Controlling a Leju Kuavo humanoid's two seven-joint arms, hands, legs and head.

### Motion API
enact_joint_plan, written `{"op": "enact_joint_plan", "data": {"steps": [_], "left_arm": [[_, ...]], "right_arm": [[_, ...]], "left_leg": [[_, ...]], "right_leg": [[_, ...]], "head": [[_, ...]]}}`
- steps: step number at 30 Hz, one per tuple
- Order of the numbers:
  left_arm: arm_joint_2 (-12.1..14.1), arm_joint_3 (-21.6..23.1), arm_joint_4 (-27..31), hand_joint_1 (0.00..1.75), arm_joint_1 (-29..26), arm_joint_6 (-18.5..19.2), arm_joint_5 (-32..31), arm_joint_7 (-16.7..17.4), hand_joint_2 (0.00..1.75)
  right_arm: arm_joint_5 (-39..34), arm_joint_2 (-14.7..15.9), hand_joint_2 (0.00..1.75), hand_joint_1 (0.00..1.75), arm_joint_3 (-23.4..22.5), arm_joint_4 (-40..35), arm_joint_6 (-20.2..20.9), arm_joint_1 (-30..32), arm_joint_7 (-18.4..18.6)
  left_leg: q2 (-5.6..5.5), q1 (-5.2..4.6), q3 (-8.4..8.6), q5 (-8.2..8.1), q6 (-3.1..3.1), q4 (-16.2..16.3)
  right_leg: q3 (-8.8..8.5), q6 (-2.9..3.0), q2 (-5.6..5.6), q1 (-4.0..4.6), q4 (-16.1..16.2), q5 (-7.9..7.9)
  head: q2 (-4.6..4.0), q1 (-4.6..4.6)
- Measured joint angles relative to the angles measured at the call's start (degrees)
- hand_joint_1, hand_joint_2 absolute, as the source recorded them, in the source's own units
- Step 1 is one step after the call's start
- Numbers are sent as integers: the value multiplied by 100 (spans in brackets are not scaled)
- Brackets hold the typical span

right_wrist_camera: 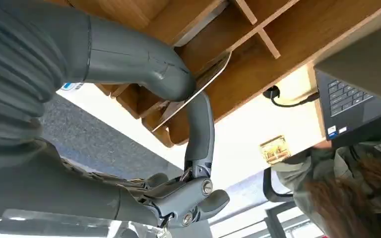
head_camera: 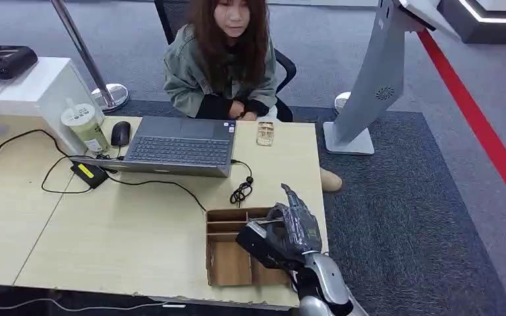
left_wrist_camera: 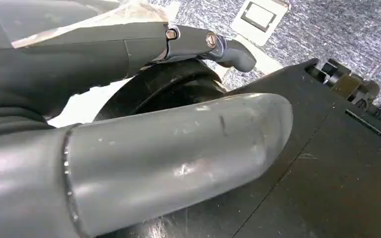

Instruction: Pass the card to the sensor for recognition and then transmit it.

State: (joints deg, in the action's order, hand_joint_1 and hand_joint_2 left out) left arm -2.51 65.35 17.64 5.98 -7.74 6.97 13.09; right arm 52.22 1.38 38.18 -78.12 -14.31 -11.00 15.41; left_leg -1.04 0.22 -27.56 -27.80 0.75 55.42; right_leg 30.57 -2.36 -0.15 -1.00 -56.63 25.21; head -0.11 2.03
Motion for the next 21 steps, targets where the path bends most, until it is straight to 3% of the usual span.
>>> {"op": "enact_joint_plan", "data": {"steps": [11, 21], "left_arm": [[0, 0, -2, 0, -2, 0, 2, 0, 0], [0, 0, -4, 0, -5, -20, 42, 103, 0]], "right_arm": [[-37, 0, 175, 140, -11, -59, -142, 1, 0], [-258, 37, 175, 154, -26, -861, -221, 17, 33]], "left_leg": [[1, 0, 0, 0, 0, 0], [2, 0, 1, 0, -1, 0]], "right_leg": [[1, 0, 0, 0, 0, 0], [2, 0, 2, 0, 0, 0]], "head": [[0, 0], [0, 0]]}}
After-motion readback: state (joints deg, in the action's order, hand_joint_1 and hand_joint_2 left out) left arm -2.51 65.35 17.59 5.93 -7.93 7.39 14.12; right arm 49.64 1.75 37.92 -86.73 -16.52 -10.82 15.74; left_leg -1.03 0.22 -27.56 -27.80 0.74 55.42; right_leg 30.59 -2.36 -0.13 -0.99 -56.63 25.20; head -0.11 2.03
